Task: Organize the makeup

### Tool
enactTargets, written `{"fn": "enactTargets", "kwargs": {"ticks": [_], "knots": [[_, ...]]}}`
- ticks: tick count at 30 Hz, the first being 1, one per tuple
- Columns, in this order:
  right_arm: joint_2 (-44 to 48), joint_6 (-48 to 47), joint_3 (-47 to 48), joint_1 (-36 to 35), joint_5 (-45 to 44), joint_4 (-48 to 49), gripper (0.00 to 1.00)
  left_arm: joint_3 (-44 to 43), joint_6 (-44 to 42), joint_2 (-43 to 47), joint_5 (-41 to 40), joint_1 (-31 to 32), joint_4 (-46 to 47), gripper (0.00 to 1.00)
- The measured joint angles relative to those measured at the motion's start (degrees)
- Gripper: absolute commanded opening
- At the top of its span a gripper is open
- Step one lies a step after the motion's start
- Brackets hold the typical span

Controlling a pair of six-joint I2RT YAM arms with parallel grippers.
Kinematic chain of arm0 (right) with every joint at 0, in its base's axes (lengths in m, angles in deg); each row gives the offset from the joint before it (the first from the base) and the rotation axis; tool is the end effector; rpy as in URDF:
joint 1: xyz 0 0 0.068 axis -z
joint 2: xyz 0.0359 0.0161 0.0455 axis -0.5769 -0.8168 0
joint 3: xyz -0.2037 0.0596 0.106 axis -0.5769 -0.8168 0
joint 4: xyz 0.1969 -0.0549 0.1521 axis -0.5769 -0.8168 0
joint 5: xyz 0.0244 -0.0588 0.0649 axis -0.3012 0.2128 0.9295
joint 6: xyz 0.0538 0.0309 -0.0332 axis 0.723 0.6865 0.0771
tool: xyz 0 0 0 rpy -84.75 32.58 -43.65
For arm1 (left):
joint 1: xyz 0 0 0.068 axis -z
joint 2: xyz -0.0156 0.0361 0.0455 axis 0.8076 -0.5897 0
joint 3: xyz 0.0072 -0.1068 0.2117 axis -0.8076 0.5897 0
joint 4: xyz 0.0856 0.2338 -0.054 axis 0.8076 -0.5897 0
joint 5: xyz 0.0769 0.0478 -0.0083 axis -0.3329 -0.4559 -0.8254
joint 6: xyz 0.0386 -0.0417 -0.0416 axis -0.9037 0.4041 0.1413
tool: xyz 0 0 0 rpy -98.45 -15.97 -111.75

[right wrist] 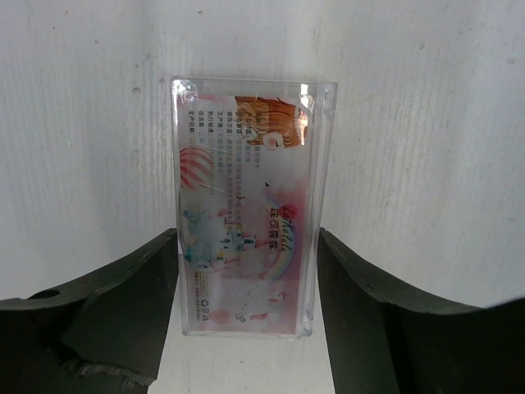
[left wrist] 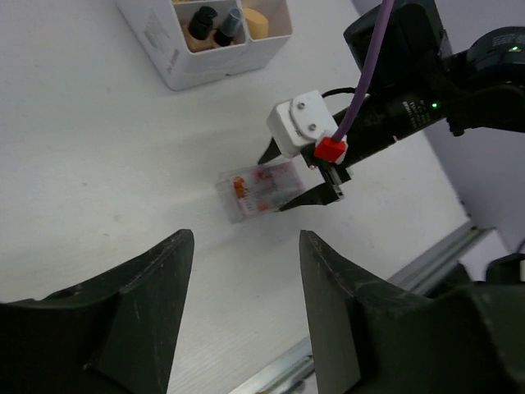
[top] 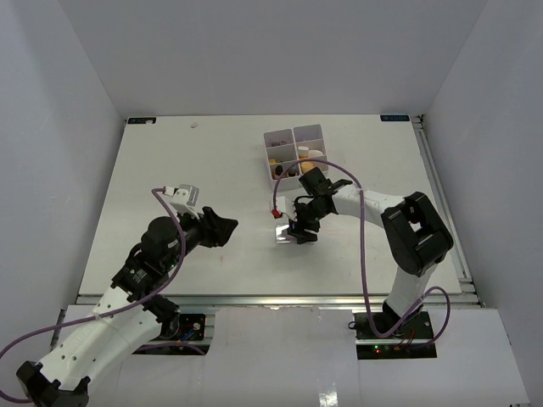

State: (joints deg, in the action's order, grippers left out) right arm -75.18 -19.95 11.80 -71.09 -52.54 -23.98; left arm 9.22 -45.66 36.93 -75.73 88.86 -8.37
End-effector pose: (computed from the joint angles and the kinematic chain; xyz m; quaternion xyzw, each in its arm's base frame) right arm 0.2654 0.2220 0.1159 -0.7177 0.6298 0.1755 0.2396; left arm 0.1568 -0.1095 0.2628 0.0544 0.7916 -0.3119 0.5225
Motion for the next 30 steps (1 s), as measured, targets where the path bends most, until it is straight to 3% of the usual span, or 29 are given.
{"fn": "enactTargets", "kwargs": {"ticks": [6, 15, 22, 30], "knots": [[8.0, 3.5, -3.4, 1.9, 1.4, 1.6, 0.42, 1.9, 12.9, -6.6, 5.5, 0.0, 6.0, 0.71], [27.4, 9.5, -14.0, 2.9, 2.2, 9.7, 0.42, 0.2, 31.1, -29.8, 12.5, 0.0, 18.5, 0.72], [31.1, 13.3, -17.8, 3.5, 0.6, 13.7, 0.42, -4.0, 39.7, -40.6, 14.7, 0.6, 25.1, 0.71], [33.1, 14.4, -17.9, 3.5, 0.4, 15.7, 0.43, -10.9, 40.8, -48.9, 18.1, 2.7, 28.6, 0.56]]}}
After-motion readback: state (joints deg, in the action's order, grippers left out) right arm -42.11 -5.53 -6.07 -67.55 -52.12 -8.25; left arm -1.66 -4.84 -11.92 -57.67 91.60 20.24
